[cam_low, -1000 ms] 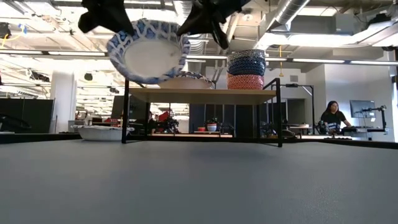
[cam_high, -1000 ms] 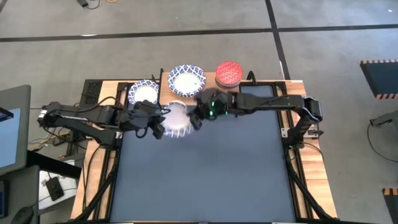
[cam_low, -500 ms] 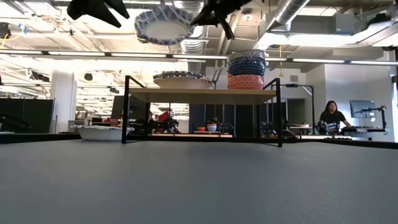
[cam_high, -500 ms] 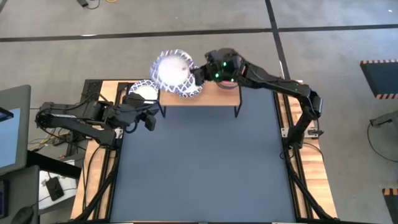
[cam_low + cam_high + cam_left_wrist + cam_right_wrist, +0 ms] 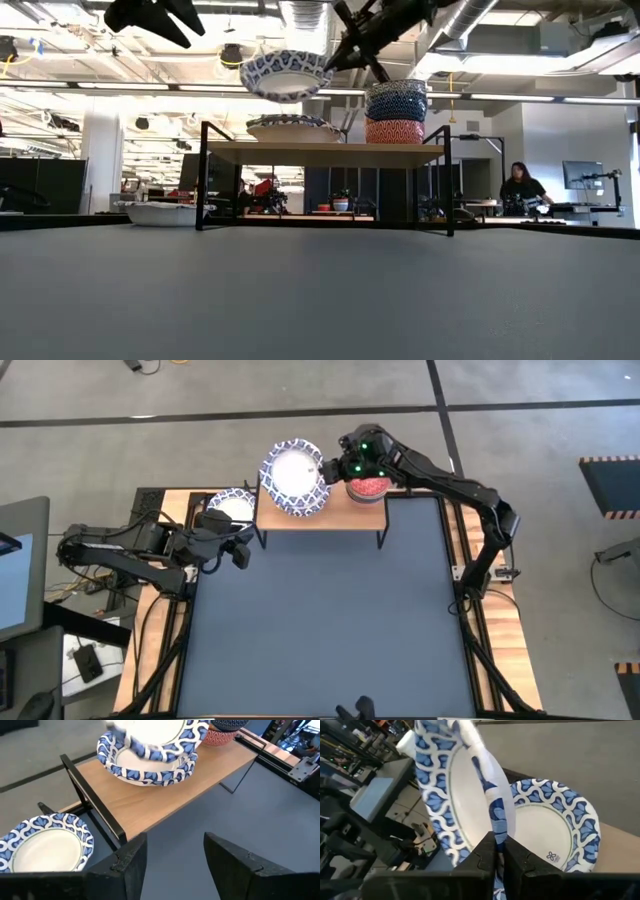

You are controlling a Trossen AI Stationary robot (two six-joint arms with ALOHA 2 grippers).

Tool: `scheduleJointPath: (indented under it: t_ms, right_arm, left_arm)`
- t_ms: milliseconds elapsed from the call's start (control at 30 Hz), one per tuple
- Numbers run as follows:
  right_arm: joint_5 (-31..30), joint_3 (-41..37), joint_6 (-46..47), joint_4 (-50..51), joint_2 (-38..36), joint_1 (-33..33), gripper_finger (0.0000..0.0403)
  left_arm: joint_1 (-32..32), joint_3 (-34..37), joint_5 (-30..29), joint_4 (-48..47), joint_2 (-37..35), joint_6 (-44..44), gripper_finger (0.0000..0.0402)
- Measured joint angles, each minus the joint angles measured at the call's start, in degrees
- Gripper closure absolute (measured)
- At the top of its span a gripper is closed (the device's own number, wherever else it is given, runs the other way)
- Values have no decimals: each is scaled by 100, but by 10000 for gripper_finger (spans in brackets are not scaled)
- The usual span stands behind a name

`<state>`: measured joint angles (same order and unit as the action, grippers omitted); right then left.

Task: Place and stack bowls onto a shelf
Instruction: Stack the white bowl on top of the other white bowl on the shelf

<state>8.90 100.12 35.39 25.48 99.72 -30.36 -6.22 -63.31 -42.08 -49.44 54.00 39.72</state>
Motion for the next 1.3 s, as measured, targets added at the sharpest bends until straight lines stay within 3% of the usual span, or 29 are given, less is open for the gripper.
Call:
scheduleJointPath:
  t_ms: [167, 367, 600, 800, 933, 1133, 1300]
  right_arm:
    - [84, 2, -105, 74, 75, -62, 325]
    - [203, 5, -65, 205, 272, -27, 244]
    - [-48, 0, -188, -29, 225, 119, 176]
    - [-89, 0, -796, -456, -67, 180, 179]
    - [-115, 0, -1078, -545, -285, 314, 188]
    - [-115, 0, -1457, -180, -837, 522, 197]
    - [-130, 0, -1844, 427, -1333, 755, 200]
  left_arm:
    - [0, 0, -33, -1, 0, 0, 223]
    - [0, 2, -21, -1, 0, 6, 223]
    - [0, 2, 78, 1, 0, 53, 223]
    - [0, 2, -5, -57, 0, 12, 223]
    - [205, 3, -219, -597, 85, -271, 223]
    - [981, 11, 614, -1607, 291, -813, 234]
    - [1546, 11, 867, -1867, 452, -1661, 249]
